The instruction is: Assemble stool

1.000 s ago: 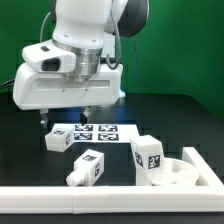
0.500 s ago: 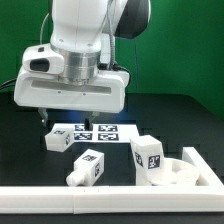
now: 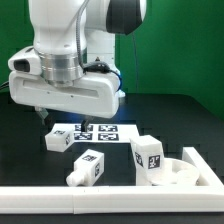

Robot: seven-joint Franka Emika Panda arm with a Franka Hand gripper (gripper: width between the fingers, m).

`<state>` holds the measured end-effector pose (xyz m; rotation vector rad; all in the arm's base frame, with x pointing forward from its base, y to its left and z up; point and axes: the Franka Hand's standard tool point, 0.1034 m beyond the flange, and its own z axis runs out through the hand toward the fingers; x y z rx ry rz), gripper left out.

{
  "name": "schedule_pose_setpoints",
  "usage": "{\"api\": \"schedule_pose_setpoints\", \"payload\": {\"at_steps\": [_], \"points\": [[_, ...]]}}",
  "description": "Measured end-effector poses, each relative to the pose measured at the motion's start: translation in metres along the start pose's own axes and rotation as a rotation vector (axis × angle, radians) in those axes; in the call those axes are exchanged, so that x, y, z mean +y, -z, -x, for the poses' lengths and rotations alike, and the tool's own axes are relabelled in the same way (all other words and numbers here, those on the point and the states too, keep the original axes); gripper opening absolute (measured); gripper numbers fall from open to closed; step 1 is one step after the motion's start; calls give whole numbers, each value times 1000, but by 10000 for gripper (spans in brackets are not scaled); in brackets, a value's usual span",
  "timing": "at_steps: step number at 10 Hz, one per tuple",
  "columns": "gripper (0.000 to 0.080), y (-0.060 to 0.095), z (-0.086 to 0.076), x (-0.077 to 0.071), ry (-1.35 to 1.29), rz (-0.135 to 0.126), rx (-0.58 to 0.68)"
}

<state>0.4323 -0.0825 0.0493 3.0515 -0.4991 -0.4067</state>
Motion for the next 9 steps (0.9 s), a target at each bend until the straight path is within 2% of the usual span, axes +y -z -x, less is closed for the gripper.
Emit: {"api": "schedule_pose_setpoints", "payload": {"at_steps": [1,2,3,4,5,9], "points": [[648,-1,0,1,1,-1,-2],[648,-3,0,6,1,-32,-17],[648,-1,5,13,0,-62,-109],[648,7,0,18,-6,-86,-214],[648,11,-6,21,-23,-123,-294],[648,3,2,23,-43,-130,-564]]}}
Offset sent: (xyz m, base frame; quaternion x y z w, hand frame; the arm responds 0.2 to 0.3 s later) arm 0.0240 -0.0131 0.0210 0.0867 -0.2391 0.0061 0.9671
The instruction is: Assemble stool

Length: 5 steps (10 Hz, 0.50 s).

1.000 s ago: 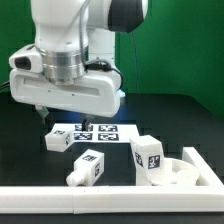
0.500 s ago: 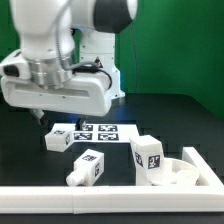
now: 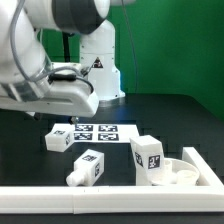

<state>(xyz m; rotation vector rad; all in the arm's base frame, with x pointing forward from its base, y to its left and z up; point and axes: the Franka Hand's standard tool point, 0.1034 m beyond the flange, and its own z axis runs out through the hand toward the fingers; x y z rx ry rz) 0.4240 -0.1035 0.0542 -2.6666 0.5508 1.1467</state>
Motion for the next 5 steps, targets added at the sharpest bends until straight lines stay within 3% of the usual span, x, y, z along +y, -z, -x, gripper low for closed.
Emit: {"api": "schedule_pose_setpoints", "payload": {"at_steps": [2,3,5], "points": [[648,-13,-6,-1,-24,-1,-79],[648,-17,-9,1,-35,-15,-108],[648,-23,-7,0,-35,-10,-135]]}}
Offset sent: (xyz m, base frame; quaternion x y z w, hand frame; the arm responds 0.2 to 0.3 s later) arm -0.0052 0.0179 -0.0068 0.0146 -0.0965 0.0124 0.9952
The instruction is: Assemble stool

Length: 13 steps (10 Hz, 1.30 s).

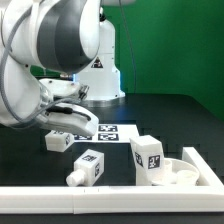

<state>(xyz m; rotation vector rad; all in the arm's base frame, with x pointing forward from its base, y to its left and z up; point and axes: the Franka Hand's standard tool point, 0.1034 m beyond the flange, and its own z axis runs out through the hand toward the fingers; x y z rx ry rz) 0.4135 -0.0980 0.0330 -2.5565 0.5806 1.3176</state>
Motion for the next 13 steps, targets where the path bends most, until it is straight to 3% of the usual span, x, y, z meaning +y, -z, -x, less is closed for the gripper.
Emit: {"api": "schedule_pose_setpoints", "payload": {"at_steps": [2,3,5,9,10,11,13], "points": [[648,-1,0,1,-2,-1,-2],[648,-9,-5,7,-21,-27,-19],[648,-20,-13,17,-46,-42,-42],[622,-24,-13,16,-46,-36,-48],[451,-24,-13,16,-46,-36,-48],[330,-24,-13,16,-46,-36,-48],[330,-7,-2,3,-26,-25,-25]]}}
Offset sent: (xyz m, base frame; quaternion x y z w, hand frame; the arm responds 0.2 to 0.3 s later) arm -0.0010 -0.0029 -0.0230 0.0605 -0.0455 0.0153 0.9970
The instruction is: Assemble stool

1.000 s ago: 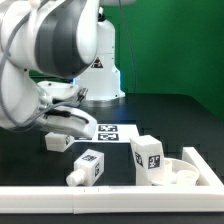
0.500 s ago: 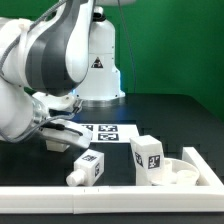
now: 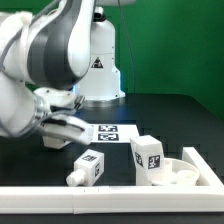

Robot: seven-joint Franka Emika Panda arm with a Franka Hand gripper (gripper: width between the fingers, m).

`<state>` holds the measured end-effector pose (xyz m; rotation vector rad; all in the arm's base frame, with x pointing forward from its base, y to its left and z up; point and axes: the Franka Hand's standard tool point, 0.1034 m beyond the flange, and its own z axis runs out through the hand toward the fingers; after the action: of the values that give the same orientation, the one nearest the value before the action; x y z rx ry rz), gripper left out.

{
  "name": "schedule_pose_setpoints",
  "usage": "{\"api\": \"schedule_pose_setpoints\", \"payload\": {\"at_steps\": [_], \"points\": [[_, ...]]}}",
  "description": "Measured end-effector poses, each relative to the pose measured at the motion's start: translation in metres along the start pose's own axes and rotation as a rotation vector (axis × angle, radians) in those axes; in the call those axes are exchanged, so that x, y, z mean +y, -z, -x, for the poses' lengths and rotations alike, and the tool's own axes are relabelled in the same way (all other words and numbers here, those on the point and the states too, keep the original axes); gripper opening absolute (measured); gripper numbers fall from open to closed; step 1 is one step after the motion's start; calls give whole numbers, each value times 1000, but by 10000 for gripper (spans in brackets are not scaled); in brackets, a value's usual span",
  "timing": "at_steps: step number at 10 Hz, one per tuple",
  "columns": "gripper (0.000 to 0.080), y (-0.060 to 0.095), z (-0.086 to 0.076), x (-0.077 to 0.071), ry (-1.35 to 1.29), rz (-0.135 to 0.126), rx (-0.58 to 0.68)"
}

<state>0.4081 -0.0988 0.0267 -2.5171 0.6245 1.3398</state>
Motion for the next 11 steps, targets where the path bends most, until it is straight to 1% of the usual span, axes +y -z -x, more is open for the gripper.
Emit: {"api": "schedule_pose_setpoints", "payload": {"at_steps": [1,2,3,4,5,6,7,8,9,10,11], "points": [[330,23,16,-18,26,16,50],[330,45,33,-31,74,39,113],[330,58,31,-33,135,77,229],[330,47,25,-26,144,86,309],[330,43,31,-26,138,79,316],[330,52,24,-30,148,80,401],[330,54,26,-36,153,78,485],[330,59,42,-63,140,73,571],[330,70,58,-92,204,104,663],[330,83,70,-114,265,148,724],[330,93,71,-126,279,141,795]]}}
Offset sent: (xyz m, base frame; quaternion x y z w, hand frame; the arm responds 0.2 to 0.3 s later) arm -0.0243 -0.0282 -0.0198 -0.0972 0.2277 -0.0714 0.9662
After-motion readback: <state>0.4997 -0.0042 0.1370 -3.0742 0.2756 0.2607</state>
